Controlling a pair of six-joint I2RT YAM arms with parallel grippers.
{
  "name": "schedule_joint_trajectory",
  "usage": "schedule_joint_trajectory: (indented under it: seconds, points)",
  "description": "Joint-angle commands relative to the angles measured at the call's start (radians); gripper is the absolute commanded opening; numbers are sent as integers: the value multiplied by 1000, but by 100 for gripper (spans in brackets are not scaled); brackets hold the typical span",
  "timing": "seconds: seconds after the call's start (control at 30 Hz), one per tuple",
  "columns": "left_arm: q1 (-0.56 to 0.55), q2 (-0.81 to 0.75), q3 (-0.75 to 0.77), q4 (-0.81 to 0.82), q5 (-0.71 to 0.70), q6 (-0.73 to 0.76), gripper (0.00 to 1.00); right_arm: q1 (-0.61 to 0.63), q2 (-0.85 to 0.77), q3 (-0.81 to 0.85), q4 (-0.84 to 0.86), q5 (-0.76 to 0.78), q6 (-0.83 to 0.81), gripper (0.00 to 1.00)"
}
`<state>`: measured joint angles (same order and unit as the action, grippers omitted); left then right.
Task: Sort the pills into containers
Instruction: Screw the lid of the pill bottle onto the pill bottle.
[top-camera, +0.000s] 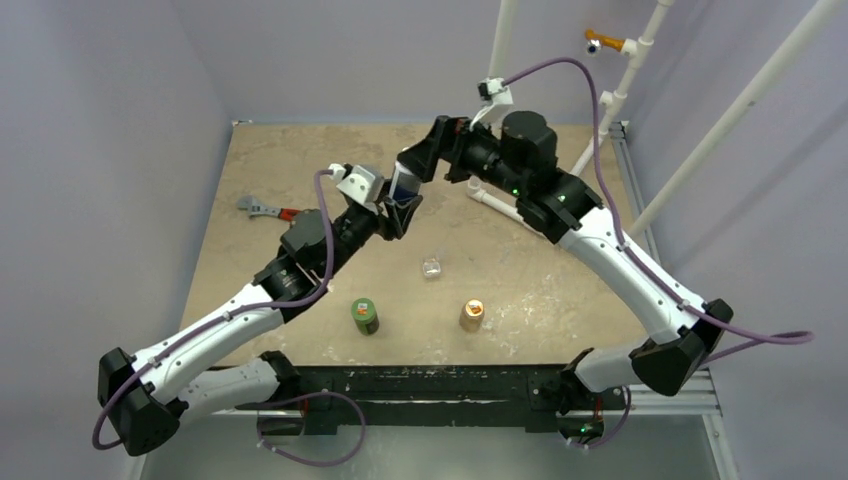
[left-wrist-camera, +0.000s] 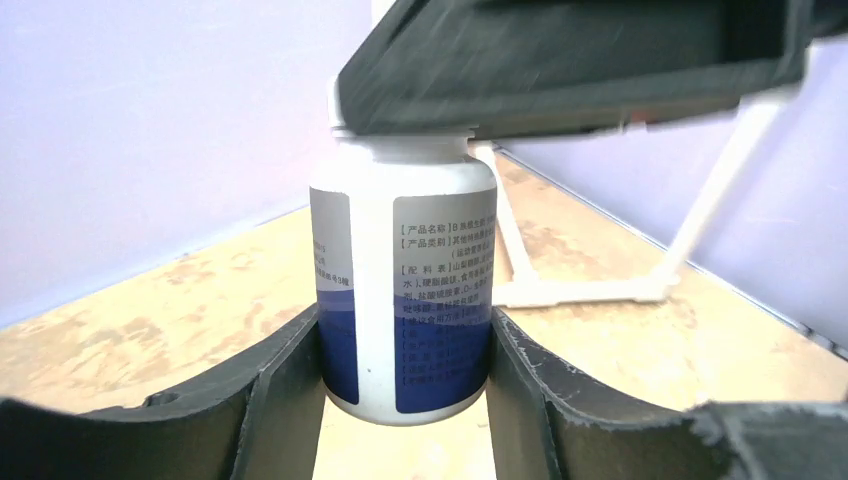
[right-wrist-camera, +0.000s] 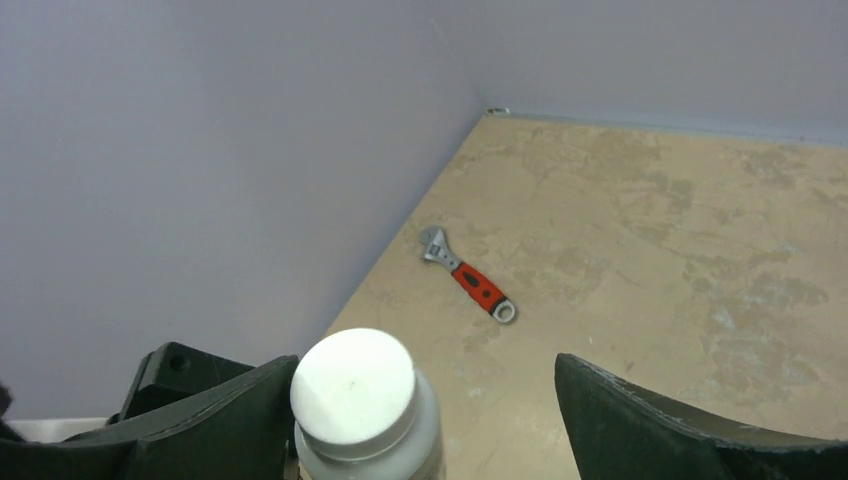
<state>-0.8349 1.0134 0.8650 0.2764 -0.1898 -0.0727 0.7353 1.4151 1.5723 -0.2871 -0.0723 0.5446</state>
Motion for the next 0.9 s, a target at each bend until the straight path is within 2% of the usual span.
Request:
schedule_joint_trajectory:
  seconds: [0.0, 0.13, 0.3, 0.37, 0.47, 0.6, 0.77, 0.87]
  points:
    - [78, -48, -36, 59, 335, -113, 0, -87, -89, -60, 167, -320, -36, 99]
    - [152, -73, -105, 198, 545, -219, 0, -153, -121, -140, 266, -490, -27, 99]
    - [257, -63, -151, 368, 772, -392, 0, -248, -166, -284, 588, -775, 109, 99]
    - [290, -51, -163, 448, 835, -467, 0, -250, -159, -284, 608, -834, 103, 98]
    - [325, -13, -169, 579, 917, -601, 0, -249, -148, -300, 699, -897, 158, 95]
    - [352, 43, -176, 747, 976, -724, 0, -248, -141, -313, 759, -922, 200, 85]
    - [364, 88, -176, 837, 1001, -795, 0, -231, -127, -307, 809, -924, 235, 74]
    - [364, 101, -166, 846, 1013, -810, 0, -207, -111, -276, 754, -907, 197, 70]
